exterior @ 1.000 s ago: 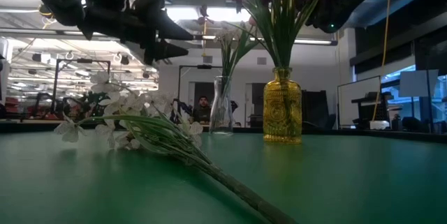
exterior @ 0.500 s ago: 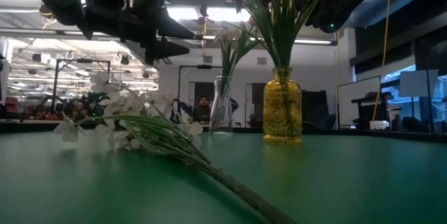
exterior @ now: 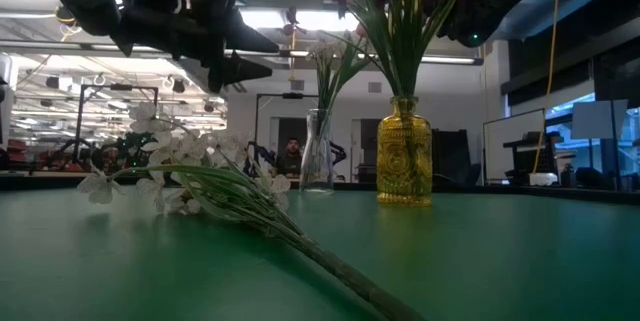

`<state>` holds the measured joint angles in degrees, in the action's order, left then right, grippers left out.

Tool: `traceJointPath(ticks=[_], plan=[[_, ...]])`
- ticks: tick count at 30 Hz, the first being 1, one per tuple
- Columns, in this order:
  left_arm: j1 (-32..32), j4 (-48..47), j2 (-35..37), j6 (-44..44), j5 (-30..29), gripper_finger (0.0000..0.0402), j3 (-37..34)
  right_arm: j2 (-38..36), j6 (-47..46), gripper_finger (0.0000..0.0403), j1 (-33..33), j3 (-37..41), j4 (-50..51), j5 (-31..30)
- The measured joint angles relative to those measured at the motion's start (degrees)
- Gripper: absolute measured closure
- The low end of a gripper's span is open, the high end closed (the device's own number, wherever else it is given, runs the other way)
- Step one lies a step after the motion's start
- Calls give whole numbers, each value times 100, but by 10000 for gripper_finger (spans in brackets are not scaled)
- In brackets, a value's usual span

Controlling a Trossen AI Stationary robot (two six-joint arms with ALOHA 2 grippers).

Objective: Sort flowers into vase by color
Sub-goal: Put the pink flower into the transparent vase

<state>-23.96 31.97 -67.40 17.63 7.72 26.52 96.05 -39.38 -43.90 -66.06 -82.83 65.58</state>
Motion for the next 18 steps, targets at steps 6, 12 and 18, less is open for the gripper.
traceJointPath(ticks=[6,12,18], plan=[[4,0,0,0,-2,129,0,0,0,403,0,0,0,2],[4,0,0,0,-2,129,0,0,-1,403,0,0,3,2],[4,0,0,135,0,129,0,0,-110,403,2,0,-4,-4]])
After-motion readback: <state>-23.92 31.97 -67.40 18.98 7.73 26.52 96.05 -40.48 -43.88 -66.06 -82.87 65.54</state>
